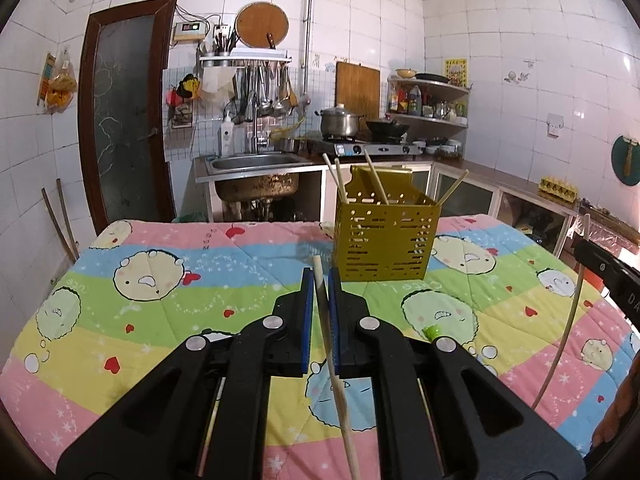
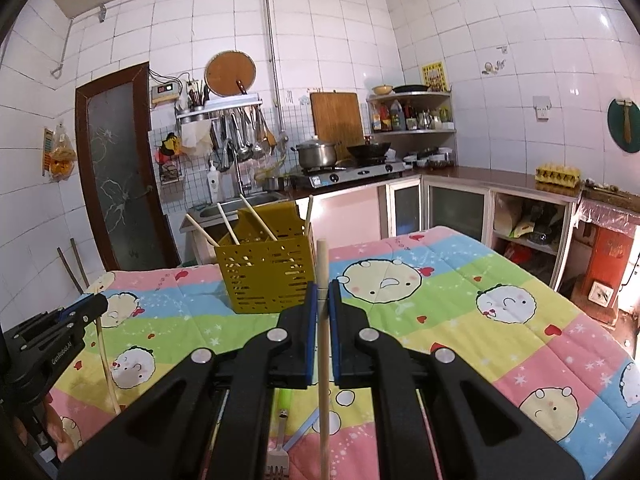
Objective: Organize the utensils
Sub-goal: 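Lift and carry the right tool's chopstick over the holder while the left tool carries its own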
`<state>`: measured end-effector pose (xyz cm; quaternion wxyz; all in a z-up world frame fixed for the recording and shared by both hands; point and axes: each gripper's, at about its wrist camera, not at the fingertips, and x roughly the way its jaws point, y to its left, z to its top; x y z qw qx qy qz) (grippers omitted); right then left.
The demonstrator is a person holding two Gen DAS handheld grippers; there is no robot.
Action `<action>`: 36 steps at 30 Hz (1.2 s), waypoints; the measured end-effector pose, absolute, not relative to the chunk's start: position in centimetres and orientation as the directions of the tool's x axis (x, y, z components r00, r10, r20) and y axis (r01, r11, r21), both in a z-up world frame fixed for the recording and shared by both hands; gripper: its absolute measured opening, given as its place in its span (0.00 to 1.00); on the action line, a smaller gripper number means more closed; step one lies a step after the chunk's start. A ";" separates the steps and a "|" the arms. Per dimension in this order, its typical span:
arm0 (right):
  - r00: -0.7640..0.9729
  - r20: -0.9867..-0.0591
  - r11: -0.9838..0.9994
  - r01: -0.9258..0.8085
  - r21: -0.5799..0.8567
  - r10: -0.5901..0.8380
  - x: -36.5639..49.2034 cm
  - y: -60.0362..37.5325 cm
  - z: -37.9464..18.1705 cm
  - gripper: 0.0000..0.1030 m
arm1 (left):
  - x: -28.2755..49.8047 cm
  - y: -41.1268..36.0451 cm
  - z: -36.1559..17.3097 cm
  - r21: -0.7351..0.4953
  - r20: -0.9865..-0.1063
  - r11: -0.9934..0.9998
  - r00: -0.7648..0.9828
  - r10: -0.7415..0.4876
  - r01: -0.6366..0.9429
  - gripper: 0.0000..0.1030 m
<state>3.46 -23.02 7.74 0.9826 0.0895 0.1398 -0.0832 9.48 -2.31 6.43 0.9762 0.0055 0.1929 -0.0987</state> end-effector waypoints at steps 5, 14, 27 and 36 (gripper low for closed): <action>0.952 -0.272 0.972 0.183 0.148 -0.138 3.0 -22.9 8.2 0.06 | 9.2 -2.3 7.0 -0.029 -0.358 0.979 0.912 -0.198 0.202 0.04; 0.959 -0.246 0.974 0.178 0.139 -0.140 3.5 -23.6 9.3 0.06 | 10.0 -2.2 8.5 -0.042 -0.329 0.978 0.922 -0.206 0.203 0.04; 0.973 -0.191 0.979 0.158 0.127 -0.132 7.6 -24.0 14.0 0.06 | 14.0 -3.6 14.4 -0.036 -0.241 0.974 0.944 -0.224 0.222 0.04; 0.982 -0.145 0.981 0.137 0.139 -0.117 12.9 -24.5 18.6 0.06 | 18.0 -5.2 19.1 -0.029 -0.191 0.970 0.951 -0.243 0.242 0.04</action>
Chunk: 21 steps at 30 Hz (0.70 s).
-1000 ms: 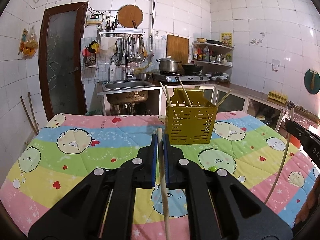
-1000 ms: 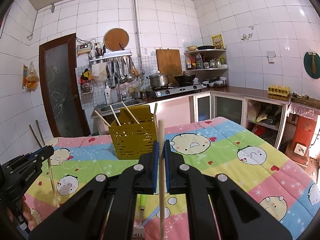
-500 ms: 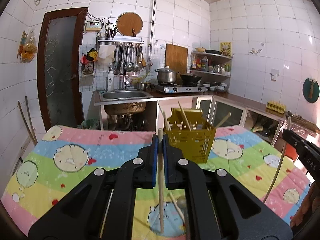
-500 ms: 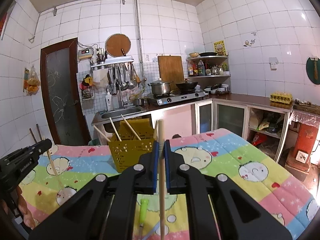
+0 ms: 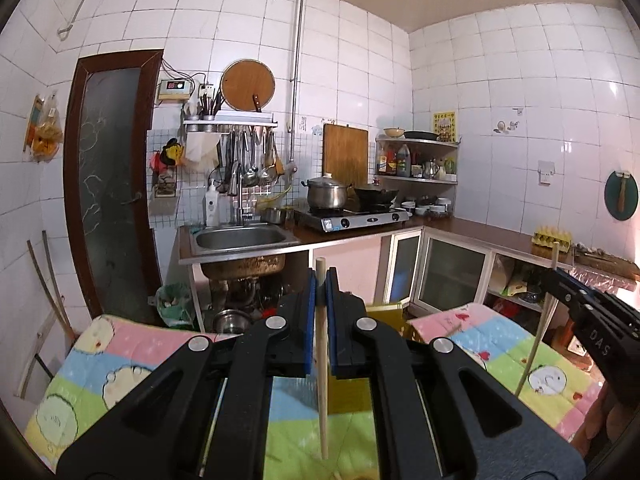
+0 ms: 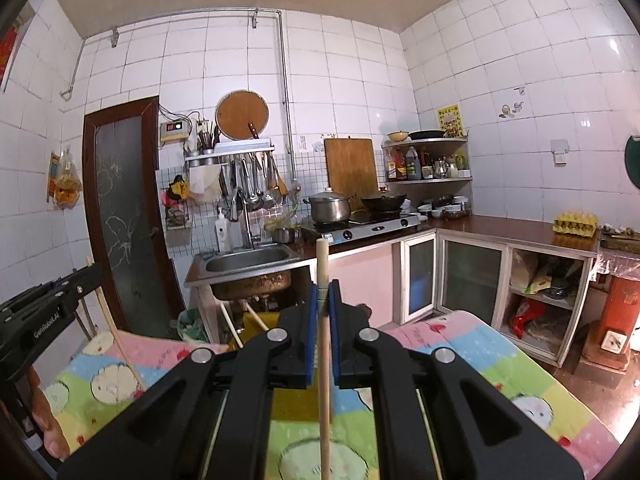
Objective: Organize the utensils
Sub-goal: 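Lift and carry the right tool's chopstick over the holder while the left tool carries its own, then open the right tool over the holder while the left tool opens to drop its chopstick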
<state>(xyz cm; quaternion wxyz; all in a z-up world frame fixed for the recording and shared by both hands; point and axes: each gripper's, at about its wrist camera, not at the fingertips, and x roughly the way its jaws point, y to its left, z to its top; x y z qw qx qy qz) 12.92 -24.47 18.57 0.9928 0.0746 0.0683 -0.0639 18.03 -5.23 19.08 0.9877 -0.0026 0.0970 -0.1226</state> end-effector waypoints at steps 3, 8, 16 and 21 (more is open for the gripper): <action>0.985 -0.132 0.981 0.126 0.146 -0.107 14.7 -24.3 19.7 0.06 | 19.4 -5.5 20.3 -0.049 -0.183 0.966 0.949 -0.258 0.253 0.04; 0.989 -0.111 0.983 0.115 0.143 -0.100 18.2 -23.9 21.5 0.06 | 21.4 -6.6 22.4 -0.045 -0.143 0.965 0.954 -0.262 0.258 0.04; 0.991 -0.070 0.982 0.124 0.145 -0.115 24.3 -24.1 22.7 0.06 | 25.7 -9.0 23.9 -0.029 -0.098 0.965 0.960 -0.262 0.260 0.04; 0.989 -0.062 0.979 0.144 0.142 -0.136 27.5 -24.5 21.8 0.06 | 28.8 -10.8 23.0 -0.011 -0.094 0.964 0.959 -0.267 0.267 0.04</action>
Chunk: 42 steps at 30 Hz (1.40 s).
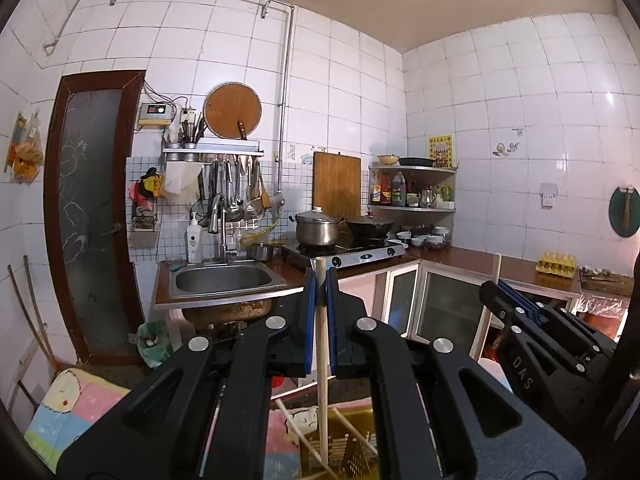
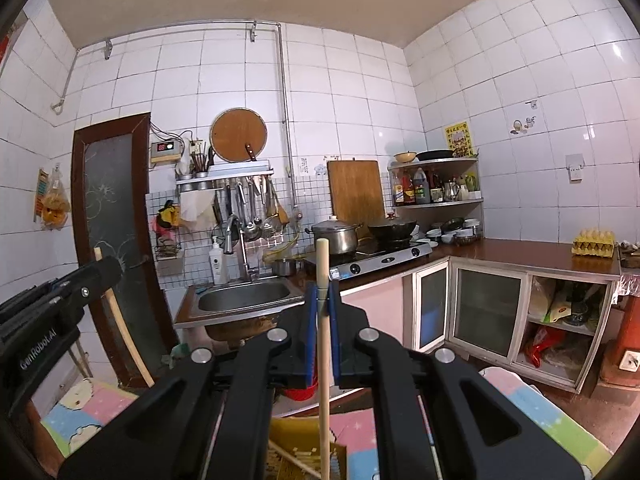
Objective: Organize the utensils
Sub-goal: 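Open the right tool over the holder while the left tool opens to drop its chopstick, then move the right tool back over the green-handled fork while the left tool moves over the spoon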
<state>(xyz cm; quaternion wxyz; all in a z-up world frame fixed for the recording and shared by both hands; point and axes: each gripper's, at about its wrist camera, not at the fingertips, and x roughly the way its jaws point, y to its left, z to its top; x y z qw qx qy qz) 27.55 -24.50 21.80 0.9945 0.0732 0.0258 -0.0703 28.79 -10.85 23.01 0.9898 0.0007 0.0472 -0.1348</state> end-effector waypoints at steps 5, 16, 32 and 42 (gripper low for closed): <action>0.988 -0.062 0.977 0.153 0.152 -0.145 30.1 -24.9 19.3 0.06 | 31.3 -11.9 20.2 0.001 -0.121 0.962 0.955 -0.270 0.272 0.04; 0.979 -0.127 0.977 0.175 0.125 -0.159 32.9 -24.4 13.8 0.06 | 35.1 -11.3 13.2 -0.004 -0.243 0.964 0.935 -0.258 0.265 0.04; 0.938 -0.311 0.974 0.197 0.114 -0.153 26.8 -26.1 13.9 0.70 | 28.1 -4.1 15.1 0.012 -0.319 0.982 0.931 -0.177 0.191 0.82; 0.872 -0.458 0.968 0.237 0.081 -0.175 18.0 -25.9 8.1 0.85 | 21.8 -0.8 10.9 -0.001 -0.404 0.993 0.908 -0.108 0.118 0.95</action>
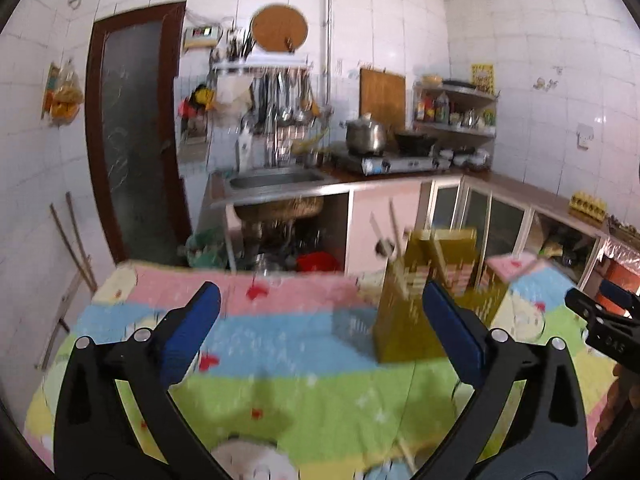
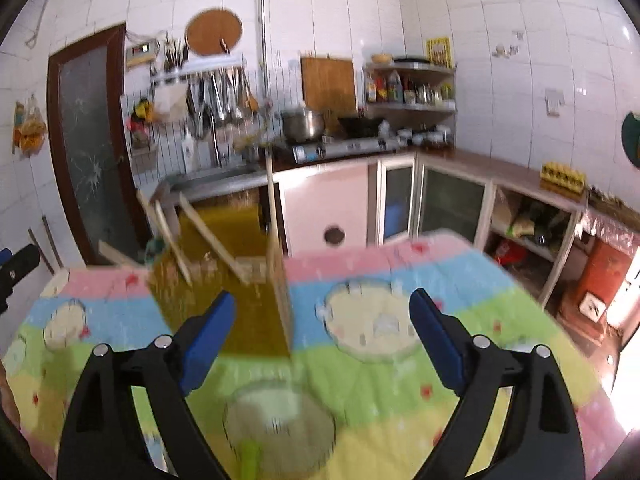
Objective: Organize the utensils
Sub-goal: 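Move the right tool back over the green-handled fork while the left tool moves over the spoon, then close the right tool on the green frog-handled fork while the left tool lowers to the spoon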
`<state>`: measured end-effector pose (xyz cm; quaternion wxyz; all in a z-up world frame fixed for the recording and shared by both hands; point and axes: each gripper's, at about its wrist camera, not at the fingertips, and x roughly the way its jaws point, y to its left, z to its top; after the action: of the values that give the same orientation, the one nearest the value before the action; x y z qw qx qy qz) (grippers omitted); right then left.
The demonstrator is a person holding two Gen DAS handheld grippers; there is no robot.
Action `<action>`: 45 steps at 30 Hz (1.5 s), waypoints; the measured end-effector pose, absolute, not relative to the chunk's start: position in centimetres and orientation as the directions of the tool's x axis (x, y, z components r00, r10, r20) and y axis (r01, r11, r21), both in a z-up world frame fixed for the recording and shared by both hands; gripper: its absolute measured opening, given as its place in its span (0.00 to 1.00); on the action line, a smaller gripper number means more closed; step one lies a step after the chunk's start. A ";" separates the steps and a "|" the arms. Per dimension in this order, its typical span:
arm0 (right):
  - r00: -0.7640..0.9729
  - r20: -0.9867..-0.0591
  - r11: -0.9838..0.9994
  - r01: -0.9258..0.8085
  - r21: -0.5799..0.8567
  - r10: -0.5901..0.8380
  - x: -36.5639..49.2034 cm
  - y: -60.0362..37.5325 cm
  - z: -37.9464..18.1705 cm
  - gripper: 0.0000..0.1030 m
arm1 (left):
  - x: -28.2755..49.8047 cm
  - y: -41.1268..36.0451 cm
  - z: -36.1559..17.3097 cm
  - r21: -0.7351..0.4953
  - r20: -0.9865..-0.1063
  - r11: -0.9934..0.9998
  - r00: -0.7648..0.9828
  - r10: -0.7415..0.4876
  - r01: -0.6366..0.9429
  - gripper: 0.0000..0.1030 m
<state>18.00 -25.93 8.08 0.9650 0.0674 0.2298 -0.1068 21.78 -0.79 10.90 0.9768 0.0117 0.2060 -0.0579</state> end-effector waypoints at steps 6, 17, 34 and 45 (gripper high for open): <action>0.800 -0.580 0.966 0.245 0.076 -0.157 15.4 -25.6 2.3 0.85 | 20.5 -0.7 5.4 0.000 -0.523 0.994 0.848 -0.090 0.106 0.95; 0.707 -0.688 0.961 0.272 0.055 -0.160 13.2 -24.8 -2.7 0.85 | 18.7 -1.6 -0.7 0.008 -0.645 0.992 0.759 -0.089 0.123 0.95; 0.714 -0.683 0.968 0.249 0.043 -0.153 12.5 -23.0 -2.8 0.85 | 17.9 -2.1 -3.7 0.007 -0.710 0.994 0.701 -0.075 0.113 0.95; 0.669 -0.733 0.983 0.182 0.003 -0.121 16.4 -20.5 -3.9 0.83 | 20.1 -1.3 -4.6 -0.052 -0.765 0.997 0.640 -0.074 0.053 0.95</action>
<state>16.38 -20.46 -3.92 0.9127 0.0380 0.3984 -0.0831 20.14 -1.27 -4.63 0.9054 -0.0122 0.4229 -0.0351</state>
